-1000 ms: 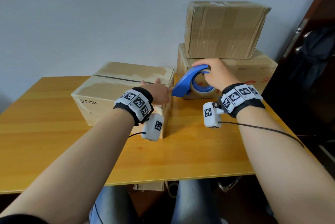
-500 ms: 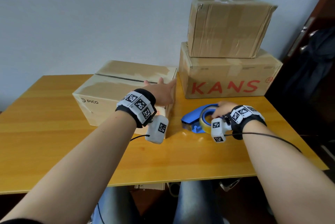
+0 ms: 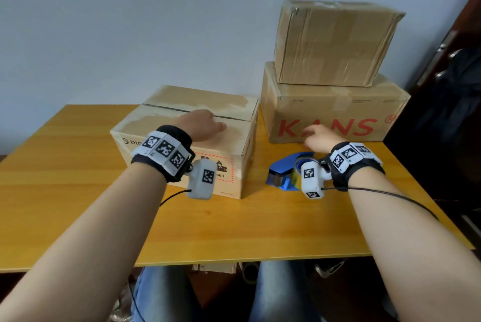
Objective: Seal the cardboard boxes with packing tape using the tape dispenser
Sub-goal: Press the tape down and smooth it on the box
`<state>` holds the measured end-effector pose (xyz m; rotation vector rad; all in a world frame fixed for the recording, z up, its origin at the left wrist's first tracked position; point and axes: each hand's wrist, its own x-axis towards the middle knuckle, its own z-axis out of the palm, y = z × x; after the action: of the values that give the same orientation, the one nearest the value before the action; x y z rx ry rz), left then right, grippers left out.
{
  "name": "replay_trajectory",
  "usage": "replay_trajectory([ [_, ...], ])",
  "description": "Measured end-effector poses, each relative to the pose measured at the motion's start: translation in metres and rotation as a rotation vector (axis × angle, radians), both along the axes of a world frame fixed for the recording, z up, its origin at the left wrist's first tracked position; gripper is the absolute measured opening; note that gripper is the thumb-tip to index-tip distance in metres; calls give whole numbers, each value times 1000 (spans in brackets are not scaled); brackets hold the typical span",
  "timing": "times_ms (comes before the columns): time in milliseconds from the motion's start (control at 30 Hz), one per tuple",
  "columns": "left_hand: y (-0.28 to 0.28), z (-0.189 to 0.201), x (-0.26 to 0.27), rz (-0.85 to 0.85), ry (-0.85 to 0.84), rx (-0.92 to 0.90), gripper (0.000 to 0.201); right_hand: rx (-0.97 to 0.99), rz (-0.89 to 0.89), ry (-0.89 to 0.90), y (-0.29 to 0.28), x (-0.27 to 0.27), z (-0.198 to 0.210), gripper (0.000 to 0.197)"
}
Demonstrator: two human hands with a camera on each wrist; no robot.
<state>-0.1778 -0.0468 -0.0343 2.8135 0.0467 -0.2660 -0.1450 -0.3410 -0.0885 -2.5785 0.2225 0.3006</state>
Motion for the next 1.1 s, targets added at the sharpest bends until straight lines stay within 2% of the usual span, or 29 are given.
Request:
replay_trajectory([
  [67, 20, -2, 2, 24, -17, 31, 43, 97, 31, -81, 14, 1, 11, 46],
  [133, 38, -2, 0, 77, -23, 53, 46, 141, 94, -134, 33, -2, 25, 35],
  [267, 53, 2, -5, 114, -28, 88, 48, 171, 277, -208, 72, -17, 54, 31],
  [400, 46, -6, -2, 114, 2, 164, 40, 151, 438, -173, 107, -35, 67, 26],
  [500, 37, -10, 0, 126, 19, 182, 31, 112, 505, -145, 128, -43, 67, 32],
  [600, 36, -7, 3, 161, -11, 232, 33, 45, 538, -81, 144, -48, 60, 46],
  [667, 45, -5, 3, 233, -22, 192, 40, 21, 507, -79, 149, -47, 57, 50],
  [833, 90, -18, 5, 501, -34, 63, 97, -3, 511, -87, 145, -42, 57, 53],
  [900, 98, -18, 3, 549, -33, -18, 103, -12, 507, -76, 143, -41, 59, 53],
  [1000, 96, -15, -4, 563, 9, 6, 111, -80, 491, -52, 134, -39, 66, 53],
  [1100, 86, -17, -14, 510, 48, 39, 115, -206, 451, -42, 124, -38, 74, 34],
])
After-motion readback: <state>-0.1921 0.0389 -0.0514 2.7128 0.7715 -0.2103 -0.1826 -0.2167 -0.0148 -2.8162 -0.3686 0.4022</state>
